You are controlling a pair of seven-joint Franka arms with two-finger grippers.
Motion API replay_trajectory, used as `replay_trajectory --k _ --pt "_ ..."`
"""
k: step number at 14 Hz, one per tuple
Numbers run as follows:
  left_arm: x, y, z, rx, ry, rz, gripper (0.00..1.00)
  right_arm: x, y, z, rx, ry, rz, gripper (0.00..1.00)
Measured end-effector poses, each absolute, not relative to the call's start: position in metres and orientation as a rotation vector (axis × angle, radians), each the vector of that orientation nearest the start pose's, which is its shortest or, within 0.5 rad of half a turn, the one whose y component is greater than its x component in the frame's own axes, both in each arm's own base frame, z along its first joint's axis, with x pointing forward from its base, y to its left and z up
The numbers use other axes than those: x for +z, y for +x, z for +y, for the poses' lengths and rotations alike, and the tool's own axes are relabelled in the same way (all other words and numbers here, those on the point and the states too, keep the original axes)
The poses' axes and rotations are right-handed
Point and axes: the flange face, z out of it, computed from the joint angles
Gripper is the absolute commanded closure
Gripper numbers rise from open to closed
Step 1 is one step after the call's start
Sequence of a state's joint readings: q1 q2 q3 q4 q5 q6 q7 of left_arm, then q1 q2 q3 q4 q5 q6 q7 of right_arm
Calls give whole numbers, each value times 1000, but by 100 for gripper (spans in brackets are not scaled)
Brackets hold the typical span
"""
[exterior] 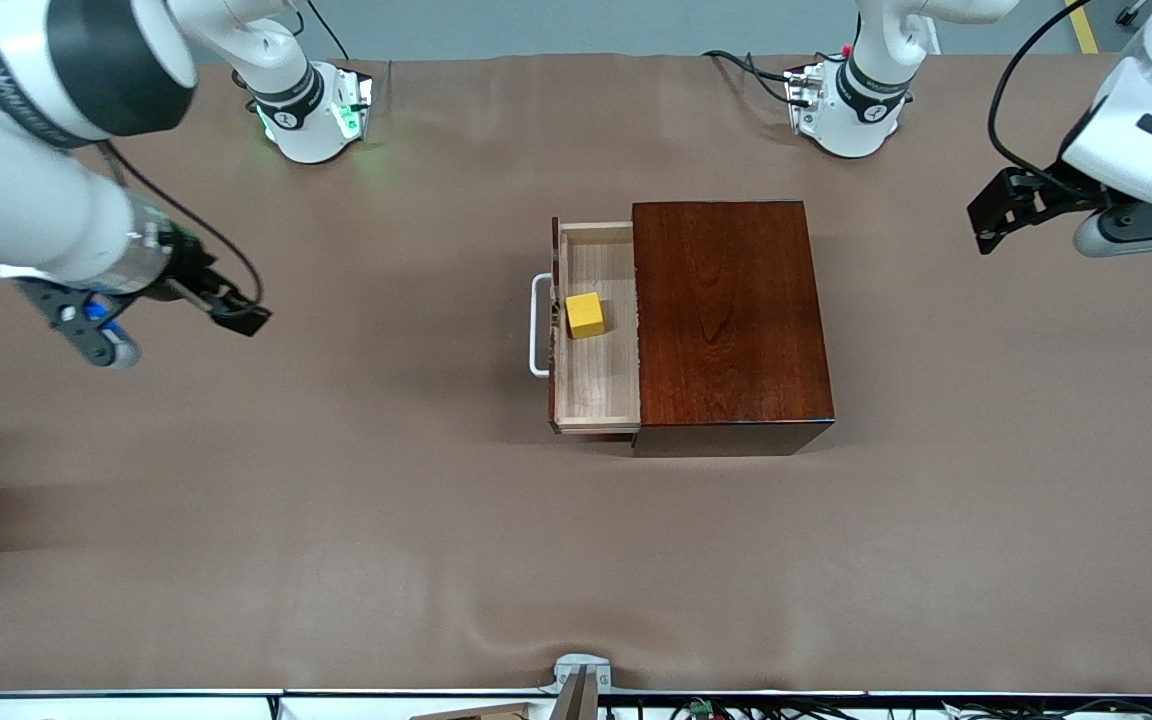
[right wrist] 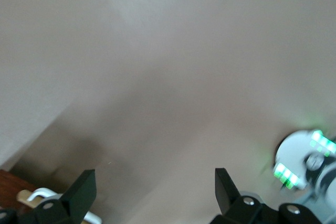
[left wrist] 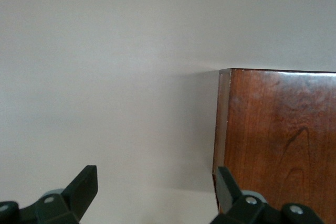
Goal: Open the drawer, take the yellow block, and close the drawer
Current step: 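Lower the right gripper into the open drawer over the yellow block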
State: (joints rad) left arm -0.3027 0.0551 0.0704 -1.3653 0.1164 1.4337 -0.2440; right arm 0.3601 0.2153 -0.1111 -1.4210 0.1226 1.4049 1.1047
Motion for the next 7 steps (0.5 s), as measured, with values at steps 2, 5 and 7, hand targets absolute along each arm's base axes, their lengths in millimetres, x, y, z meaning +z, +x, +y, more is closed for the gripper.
replay_trajectory --k 2,5,7 --pt "675 545 -97 -81 -3039 -15 0 550 566 199 403 -2853 1443 0" --pt "671 541 -77 -82 -3064 -10 0 541 553 257 375 -2754 1605 0" --pt "673 537 -76 -84 -3066 -7 0 521 545 299 342 -2671 1722 0"
